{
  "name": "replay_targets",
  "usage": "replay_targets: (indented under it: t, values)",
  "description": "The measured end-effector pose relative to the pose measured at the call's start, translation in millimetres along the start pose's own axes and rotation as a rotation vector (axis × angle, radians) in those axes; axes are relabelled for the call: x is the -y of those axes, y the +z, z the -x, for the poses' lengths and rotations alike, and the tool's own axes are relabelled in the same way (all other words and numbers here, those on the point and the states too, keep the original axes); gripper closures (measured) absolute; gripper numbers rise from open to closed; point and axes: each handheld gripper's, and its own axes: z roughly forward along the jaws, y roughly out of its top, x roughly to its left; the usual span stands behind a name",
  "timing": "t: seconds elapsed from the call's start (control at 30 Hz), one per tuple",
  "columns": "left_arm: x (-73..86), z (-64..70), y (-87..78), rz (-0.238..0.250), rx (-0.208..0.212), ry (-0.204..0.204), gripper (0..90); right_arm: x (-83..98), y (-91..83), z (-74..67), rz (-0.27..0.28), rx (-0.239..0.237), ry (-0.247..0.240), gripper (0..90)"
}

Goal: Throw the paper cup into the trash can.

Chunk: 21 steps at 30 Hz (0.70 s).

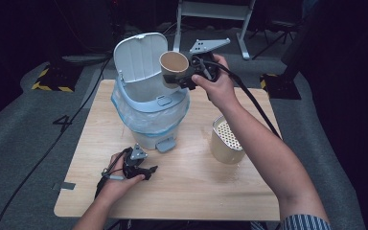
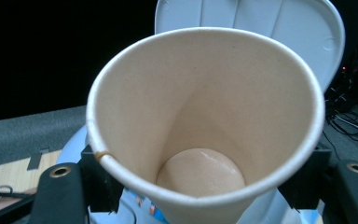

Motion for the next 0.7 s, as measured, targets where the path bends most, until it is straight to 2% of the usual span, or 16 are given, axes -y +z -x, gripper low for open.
replay_targets:
  t: [0.37, 0.7]
  values:
    - [0.0, -0.2, 0.1, 0.001, 0.000, -0.001, 27.3, -3.4, 33.2, 6.3, -0.039, 0.014, 0.024, 29.2]
    - [0.0, -0.1, 0.1, 0.002, 0.001, -0.002, 27.3, -2.9, 51.1, 6.5, -0.078, 0.022, 0.031, 28.9]
